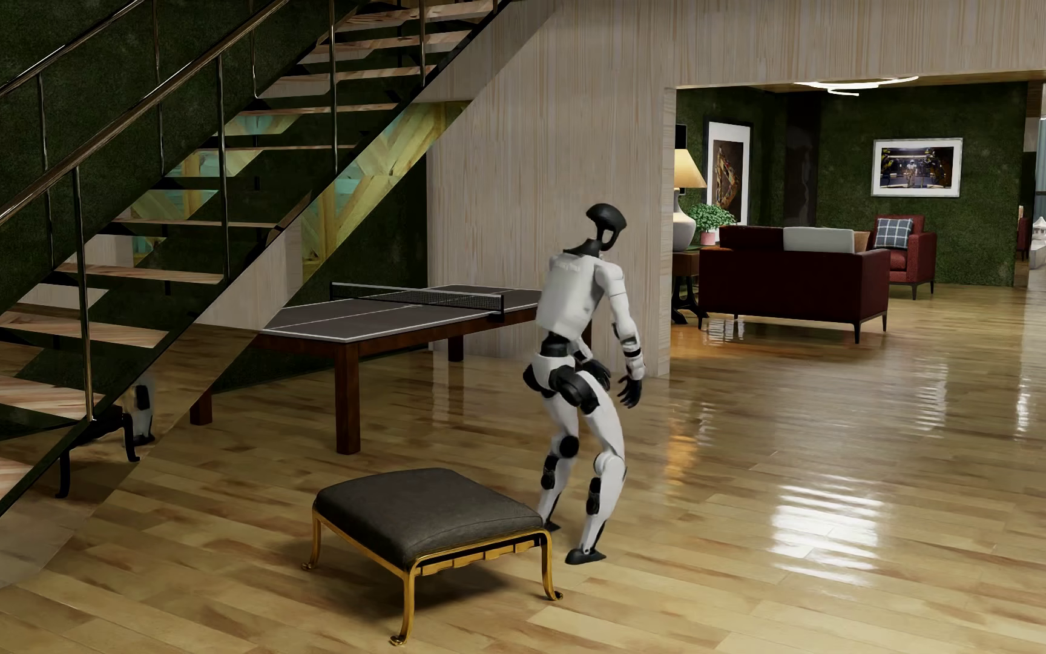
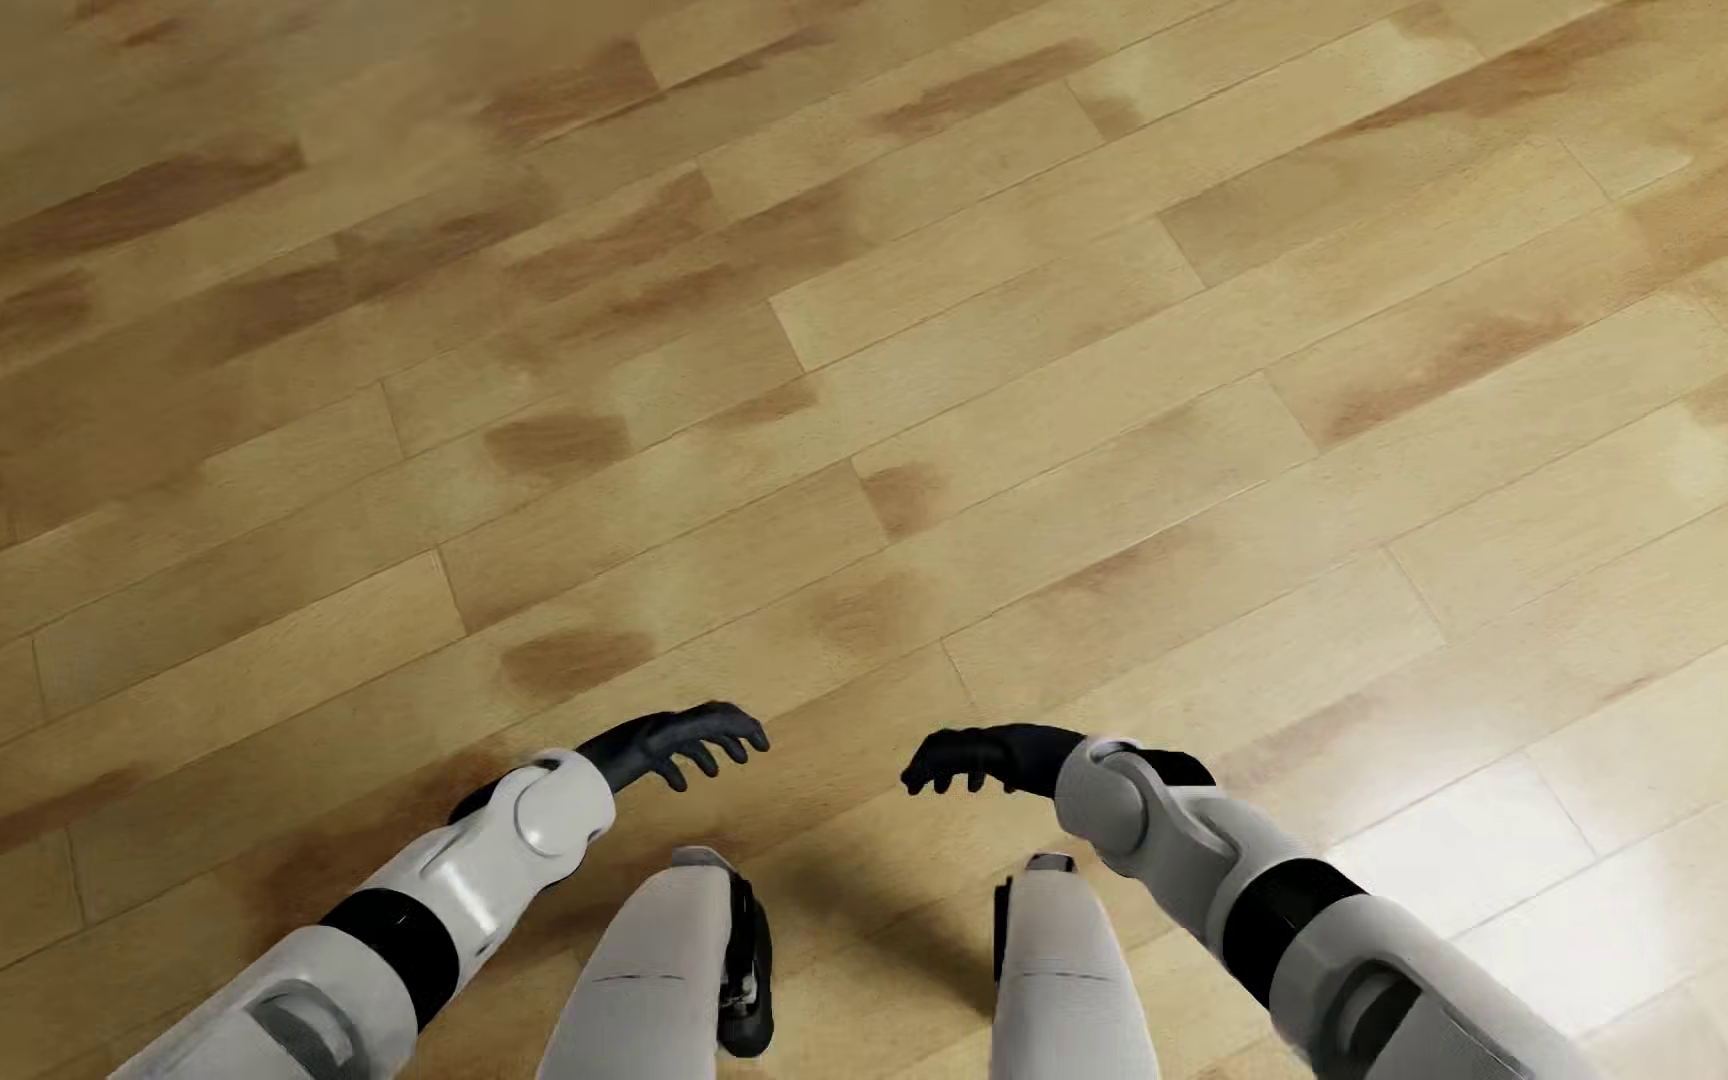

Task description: Sit on chair

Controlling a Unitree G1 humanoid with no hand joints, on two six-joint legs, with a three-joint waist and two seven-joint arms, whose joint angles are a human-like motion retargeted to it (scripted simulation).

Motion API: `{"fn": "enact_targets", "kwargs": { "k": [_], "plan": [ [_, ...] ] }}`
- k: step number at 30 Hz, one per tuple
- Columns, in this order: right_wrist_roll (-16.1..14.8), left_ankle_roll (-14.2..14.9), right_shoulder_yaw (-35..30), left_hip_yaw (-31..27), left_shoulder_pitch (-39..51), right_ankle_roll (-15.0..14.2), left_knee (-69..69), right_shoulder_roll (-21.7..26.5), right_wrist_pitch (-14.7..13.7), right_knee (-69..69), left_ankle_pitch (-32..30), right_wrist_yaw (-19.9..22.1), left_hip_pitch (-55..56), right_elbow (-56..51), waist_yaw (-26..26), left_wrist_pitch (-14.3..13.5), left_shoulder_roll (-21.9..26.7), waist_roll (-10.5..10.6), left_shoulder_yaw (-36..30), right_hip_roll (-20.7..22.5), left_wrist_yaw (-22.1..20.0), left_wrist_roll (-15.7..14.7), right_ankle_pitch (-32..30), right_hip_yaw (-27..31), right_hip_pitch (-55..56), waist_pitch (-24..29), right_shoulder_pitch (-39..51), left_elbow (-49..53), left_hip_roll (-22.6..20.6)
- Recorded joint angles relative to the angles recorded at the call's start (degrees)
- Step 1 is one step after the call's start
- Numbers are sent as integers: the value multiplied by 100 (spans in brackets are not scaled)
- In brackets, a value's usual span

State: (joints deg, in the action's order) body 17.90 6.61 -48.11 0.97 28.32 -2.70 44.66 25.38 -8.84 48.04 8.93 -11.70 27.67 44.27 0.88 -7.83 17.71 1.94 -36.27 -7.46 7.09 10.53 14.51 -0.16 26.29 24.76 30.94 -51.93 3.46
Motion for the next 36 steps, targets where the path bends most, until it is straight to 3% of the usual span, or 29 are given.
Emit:
{"fn": "enact_targets", "kwargs": {
  "k": [3, 4, 5, 7, 10, 13, 16, 19, 22, 28, 32, 36],
  "plan": [
    [263, 98, -1023, -151, 731, -110, 1453, 304, -197, 1358, 310, -161, 1408, -749, 15, -245, 555, -29, -586, -41, 288, 245, 263, 326, 1380, 751, 1127, 1059, 134],
    [372, 170, -1385, -223, 963, -198, 1941, 500, -370, 1818, 414, -239, 1871, -1140, 12, -342, 881, -32, -777, -82, 390, 196, 362, 425, 1833, 981, 1519, 1630, 182],
    [338, 250, -1749, -300, 1168, -251, 2413, 729, -419, 2276, 519, -162, 2307, -1587, 3, -402, 1288, -53, -915, -90, 199, 5, 460, 528, 2264, 1205, 1911, 2282, 248],
    [-8, 359, -2275, -421, 1671, -370, 3347, 1369, -385, 3149, 672, 643, 3176, -2649, -31, -549, 2116, -75, -1122, -104, -122, -389, 636, 717, 3081, 1608, 2581, 3471, 371],
    [-627, 578, -2616, -632, 2447, -558, 4513, 2379, -400, 4359, 840, 2202, 4338, -4006, -25, -804, 3041, -83, -1595, -193, -1139, -1058, 859, 1014, 4221, 2127, 3219, 4737, 418],
    [-742, 755, -1928, -842, 2386, -690, 5589, 3090, -569, 5418, 971, 3327, 5259, -4921, 1, -1164, 3902, -107, -1395, -192, -1931, -1484, 1070, 1261, 5076, 2469, 2739, 6039, 495],
    [-727, 854, -1086, -983, 1774, -774, 6375, 3386, -651, 6186, 1026, 3704, 5759, -5401, 23, -1387, 4293, -109, -735, -207, -2393, -1552, 1165, 1409, 5550, 2663, 2096, 6710, 583],
    [-638, 825, -491, -1029, 1308, -802, 6772, 3326, -587, 6577, 910, 3642, 5798, -5406, -8, -1326, 4142, -114, -327, -226, -2303, -1411, 1105, 1490, 5583, 2614, 1479, 6682, 597],
    [-524, 757, 97, -1051, 870, -804, 6906, 2882, -495, 6697, 676, 3202, 5513, -4942, -15, -1145, 3733, -142, -5, -267, -1923, -1220, 927, 1467, 5244, 2458, 926, 6244, 609],
    [-260, 647, 1301, -982, -442, -755, 6901, 1382, -364, 6691, 524, 2304, 4485, -3375, -53, -854, 1934, -172, 1179, -395, -1227, -531, 752, 1338, 4206, 1881, -305, 4703, 669],
    [-241, 526, 1781, -958, -923, -696, 6821, 624, -316, 6577, 454, 2109, 4046, -2474, -102, -725, 637, -108, 1805, -381, -1358, -315, 657, 1281, 3704, 1486, -742, 3702, 594],
    [-467, 326, 1895, -922, -891, -621, 6796, 380, -164, 6500, 384, 2284, 3749, -1808, -134, -644, 414, -37, 1632, -346, -1526, -418, 601, 1229, 3296, 1183, -927, 2958, 417]
  ]
}}
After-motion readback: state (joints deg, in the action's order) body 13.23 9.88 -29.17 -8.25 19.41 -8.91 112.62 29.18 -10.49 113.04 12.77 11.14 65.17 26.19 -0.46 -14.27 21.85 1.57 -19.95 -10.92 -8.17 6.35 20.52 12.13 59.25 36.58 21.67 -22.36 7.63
